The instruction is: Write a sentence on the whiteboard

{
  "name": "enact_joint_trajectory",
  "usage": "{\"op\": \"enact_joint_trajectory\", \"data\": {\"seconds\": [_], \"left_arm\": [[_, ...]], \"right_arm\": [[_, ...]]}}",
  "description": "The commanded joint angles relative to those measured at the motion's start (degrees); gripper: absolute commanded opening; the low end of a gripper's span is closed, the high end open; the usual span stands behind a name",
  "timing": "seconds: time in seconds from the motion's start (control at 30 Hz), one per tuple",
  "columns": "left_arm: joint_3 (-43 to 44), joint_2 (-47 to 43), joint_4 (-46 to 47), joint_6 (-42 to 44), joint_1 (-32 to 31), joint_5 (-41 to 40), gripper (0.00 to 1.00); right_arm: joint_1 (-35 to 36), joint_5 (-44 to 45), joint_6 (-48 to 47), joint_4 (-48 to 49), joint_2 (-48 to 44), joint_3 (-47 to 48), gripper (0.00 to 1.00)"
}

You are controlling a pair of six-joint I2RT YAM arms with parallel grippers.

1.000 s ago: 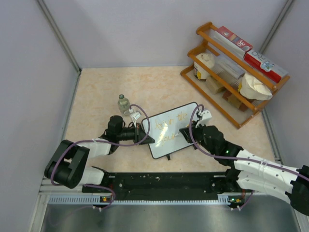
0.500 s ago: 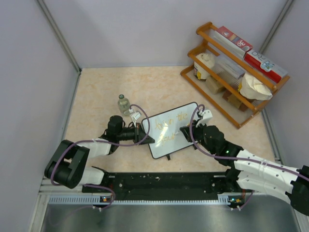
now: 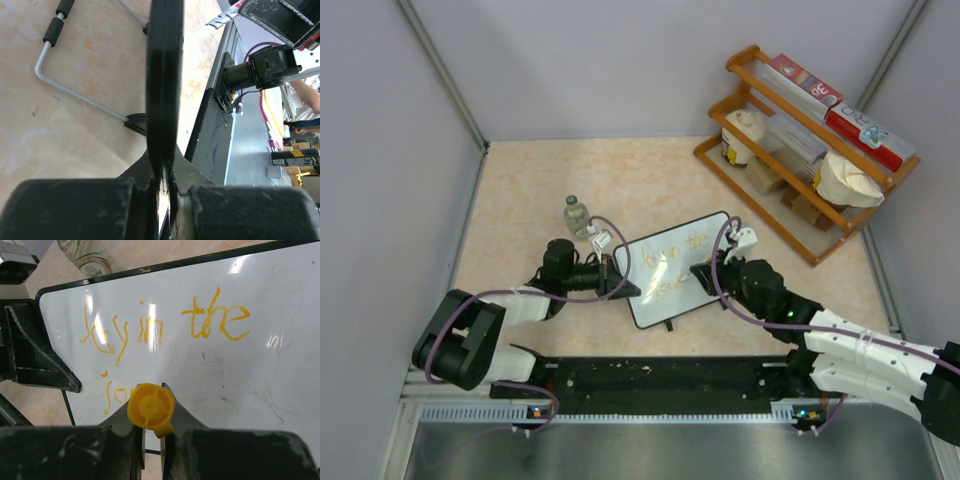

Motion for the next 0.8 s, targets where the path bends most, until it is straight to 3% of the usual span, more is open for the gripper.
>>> {"op": "enact_joint_trajectory", "data": {"seconds": [0.0, 0.77], "left_arm": [[-0.8, 1.0, -0.7, 1.6, -0.4, 1.7, 0.0], [-0.9, 0.9, -0.9, 1.6, -0.3, 1.7, 0.0]], "right_arm": [[-0.7, -0.7, -0.8, 2.8, 0.6, 1.7, 0.0], [-0.7, 5.4, 0.7, 2.2, 0.0, 0.8, 0.0]]}}
